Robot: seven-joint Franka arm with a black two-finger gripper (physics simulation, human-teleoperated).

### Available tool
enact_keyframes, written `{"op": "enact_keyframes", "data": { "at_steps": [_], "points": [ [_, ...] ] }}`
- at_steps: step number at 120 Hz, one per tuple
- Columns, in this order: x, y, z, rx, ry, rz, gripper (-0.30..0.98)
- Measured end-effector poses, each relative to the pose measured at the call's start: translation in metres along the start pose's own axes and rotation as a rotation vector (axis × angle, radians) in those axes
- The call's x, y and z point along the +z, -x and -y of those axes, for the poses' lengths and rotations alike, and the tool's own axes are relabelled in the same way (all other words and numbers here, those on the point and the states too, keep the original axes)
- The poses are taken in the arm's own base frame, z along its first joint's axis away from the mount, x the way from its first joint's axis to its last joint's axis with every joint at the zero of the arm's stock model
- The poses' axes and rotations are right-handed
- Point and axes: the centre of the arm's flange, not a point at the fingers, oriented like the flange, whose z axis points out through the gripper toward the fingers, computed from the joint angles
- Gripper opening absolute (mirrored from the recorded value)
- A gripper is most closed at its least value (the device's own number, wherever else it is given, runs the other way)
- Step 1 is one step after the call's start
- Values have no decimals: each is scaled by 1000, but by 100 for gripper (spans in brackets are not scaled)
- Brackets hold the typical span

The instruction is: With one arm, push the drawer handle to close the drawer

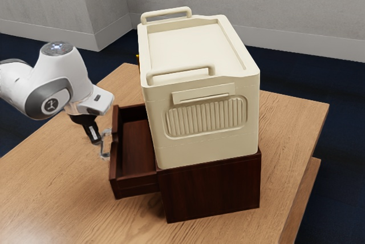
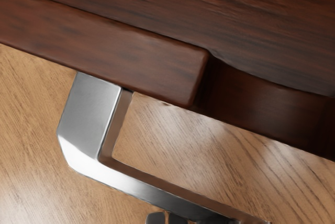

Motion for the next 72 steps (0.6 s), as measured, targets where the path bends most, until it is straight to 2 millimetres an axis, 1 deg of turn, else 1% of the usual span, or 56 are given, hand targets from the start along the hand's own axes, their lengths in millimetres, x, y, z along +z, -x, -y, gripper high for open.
{"op": "enact_keyframes", "data": {
  "at_steps": [15, 30, 72],
  "points": [
    [-2, -8, -6, 30, -9, -22, -10],
    [-2, -20, -18, 71, -18, -45, -10],
    [6, -50, -43, 157, -47, -110, -10]
  ]
}}
